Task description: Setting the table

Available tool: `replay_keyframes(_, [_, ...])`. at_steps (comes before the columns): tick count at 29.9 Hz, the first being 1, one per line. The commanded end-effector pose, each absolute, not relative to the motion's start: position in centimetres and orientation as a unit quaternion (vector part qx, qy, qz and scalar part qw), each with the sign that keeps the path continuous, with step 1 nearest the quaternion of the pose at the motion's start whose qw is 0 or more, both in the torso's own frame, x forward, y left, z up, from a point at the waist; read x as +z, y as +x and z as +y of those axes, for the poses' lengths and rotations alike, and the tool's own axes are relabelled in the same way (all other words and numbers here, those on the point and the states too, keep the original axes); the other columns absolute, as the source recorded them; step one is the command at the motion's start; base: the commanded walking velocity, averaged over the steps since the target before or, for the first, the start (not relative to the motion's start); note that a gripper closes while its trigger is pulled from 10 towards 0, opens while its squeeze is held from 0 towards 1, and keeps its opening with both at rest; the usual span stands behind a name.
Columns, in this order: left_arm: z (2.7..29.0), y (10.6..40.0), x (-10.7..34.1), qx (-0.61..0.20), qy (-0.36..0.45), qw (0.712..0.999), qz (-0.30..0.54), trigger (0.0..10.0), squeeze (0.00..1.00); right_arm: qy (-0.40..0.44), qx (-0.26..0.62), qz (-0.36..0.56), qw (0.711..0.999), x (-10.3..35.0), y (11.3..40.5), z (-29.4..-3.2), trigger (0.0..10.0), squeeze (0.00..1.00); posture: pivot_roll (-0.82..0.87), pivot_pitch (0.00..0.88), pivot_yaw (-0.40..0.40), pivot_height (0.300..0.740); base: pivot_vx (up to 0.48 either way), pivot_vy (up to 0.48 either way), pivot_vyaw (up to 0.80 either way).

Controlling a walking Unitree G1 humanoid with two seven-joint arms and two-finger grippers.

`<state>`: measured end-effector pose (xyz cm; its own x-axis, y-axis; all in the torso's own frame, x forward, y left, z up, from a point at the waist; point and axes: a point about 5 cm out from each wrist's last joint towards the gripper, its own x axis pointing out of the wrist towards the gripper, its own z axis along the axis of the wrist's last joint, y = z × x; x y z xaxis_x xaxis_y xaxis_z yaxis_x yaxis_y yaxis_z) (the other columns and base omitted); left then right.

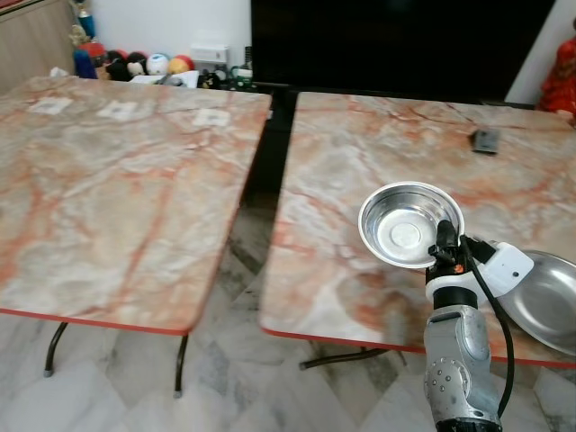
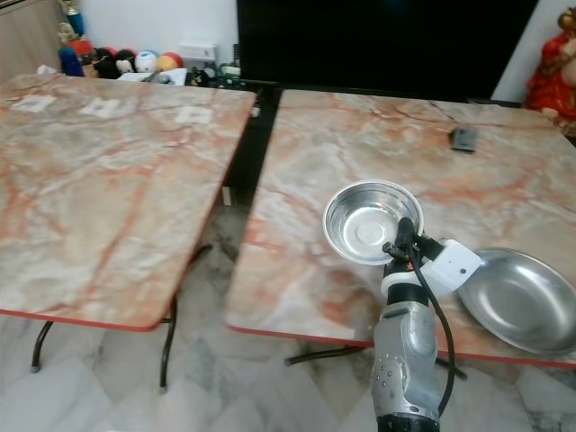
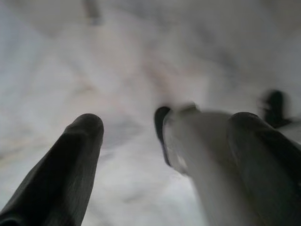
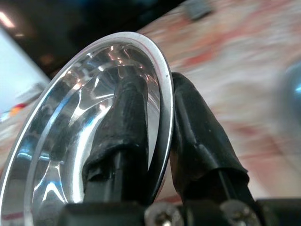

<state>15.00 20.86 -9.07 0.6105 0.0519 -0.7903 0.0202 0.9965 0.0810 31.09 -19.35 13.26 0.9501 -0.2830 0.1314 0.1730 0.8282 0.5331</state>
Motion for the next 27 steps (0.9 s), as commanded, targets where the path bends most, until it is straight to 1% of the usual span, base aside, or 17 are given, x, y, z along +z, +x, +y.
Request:
replay_keyframes(1, [21.3, 14.5, -9.2, 0.01, 0.049, 0.891, 0.451, 10.0, 0.0, 0.268, -0.116, -0.122, 0.949, 14.2, 31.2, -19.2, 10.0, 0.0, -0.03, 0.106, -0.026, 0.74, 0.0, -0.461, 0.0])
replay_keyframes(2, [21.4, 14.5, -9.2, 0.01, 0.049, 0.891, 0.452, 10.0, 0.0, 0.268, -0.118, -0.124, 0.948, 14.2, 31.2, -19.2, 10.0, 0.0, -0.03, 0.106, -0.025, 0.74, 0.0, -0.311, 0.0])
replay_keyframes(8, [21.5, 14.4, -9.2, 0.016, 0.049, 0.89, 0.454, 10.0, 0.0, 0.27, -0.15, -0.137, 0.941, 14.4, 30.8, -19.9, 10.0, 0.0, -0.03, 0.107, -0.025, 0.74, 0.0, 0.0, 0.0])
replay_keyframes(13, [21.6, 14.3, -9.2, 0.016, 0.051, 0.889, 0.455, 10.0, 0.0, 0.267, -0.17, -0.127, 0.94, 13.9, 30.4, -20.3, 10.0, 0.0, -0.03, 0.107, -0.024, 0.74, 0.0, 0.0, 0.0])
replay_keyframes(15, [21.7, 14.3, -9.2, 0.016, 0.051, 0.889, 0.455, 10.0, 0.0, 0.265, -0.173, -0.123, 0.941, 13.8, 30.4, -20.3, 10.0, 0.0, -0.03, 0.106, -0.023, 0.74, 0.0, 0.0, -0.44])
replay_keyframes(22, [21.7, 14.4, -9.2, 0.016, 0.052, 0.889, 0.455, 10.0, 0.0, 0.263, -0.175, -0.119, 0.941, 13.8, 30.4, -20.2, 10.0, 0.0, -0.03, 0.104, -0.024, 0.74, 0.0, 0.0, -0.78])
replay_keyframes(27, [21.7, 14.4, -9.2, 0.016, 0.053, 0.889, 0.455, 10.0, 0.0, 0.259, -0.176, -0.125, 0.941, 13.9, 30.5, -20.1, 10.0, 0.0, -0.03, 0.101, -0.024, 0.74, 0.0, 0.0, -0.09])
